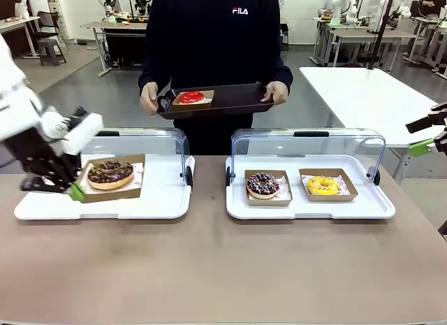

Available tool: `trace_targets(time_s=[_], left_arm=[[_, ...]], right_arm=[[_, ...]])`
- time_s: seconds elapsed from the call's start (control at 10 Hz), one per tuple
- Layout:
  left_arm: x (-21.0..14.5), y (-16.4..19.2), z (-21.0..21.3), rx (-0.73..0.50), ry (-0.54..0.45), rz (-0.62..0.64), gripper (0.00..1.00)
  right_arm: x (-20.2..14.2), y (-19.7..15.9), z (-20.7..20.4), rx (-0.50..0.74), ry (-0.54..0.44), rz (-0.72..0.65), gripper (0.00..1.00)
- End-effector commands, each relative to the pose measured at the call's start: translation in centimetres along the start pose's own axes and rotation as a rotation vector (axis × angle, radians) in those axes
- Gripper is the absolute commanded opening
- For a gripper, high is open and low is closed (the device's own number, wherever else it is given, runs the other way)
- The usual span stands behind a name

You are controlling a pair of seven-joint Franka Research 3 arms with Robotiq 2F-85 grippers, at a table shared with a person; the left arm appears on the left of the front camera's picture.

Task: Provide the desired donut to the person.
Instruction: Pick up and lift the Paper togo box containing the Donut pointed at by the person, then place the picked Paper togo box onto the Handle tray extended by the person.

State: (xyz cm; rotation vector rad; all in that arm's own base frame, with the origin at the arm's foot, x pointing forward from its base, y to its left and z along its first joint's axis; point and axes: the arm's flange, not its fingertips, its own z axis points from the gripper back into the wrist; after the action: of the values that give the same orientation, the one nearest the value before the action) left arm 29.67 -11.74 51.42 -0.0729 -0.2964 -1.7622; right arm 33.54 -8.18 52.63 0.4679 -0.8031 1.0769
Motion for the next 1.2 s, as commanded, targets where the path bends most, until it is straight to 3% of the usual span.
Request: trace_targets(time_s=[0.0,0.2,0.3,0.4,1.1], left_arm=[[-0.6,-0.4,4.0,0.027,-0.005,-0.066,0.00],[-1.9,1.3,5.6,-0.013,-0.026,-0.138,0.00],[-3.2,3.0,3.3,-0.116,-0.058,-0.143,0.00],[-0.9,-0.6,6.1,0.023,-0.018,-0.090,0.00],[-0.9,-0.6,6.1,0.023,-0.018,-0.090,0.00]], right_arm=[[0.0,-0.2,-0.1,0.004,-0.028,0.011,1.00],[0.0,-0.2,-0.1,0.004,-0.028,0.011,1.00],[0.0,-0.2,-0.1,0.004,-0.028,0.011,1.00],[0.0,-0.2,-0.1,0.004,-0.028,0.011,1.00],[0.0,-0.2,-0.1,0.004,-0.028,0.011,1.00]])
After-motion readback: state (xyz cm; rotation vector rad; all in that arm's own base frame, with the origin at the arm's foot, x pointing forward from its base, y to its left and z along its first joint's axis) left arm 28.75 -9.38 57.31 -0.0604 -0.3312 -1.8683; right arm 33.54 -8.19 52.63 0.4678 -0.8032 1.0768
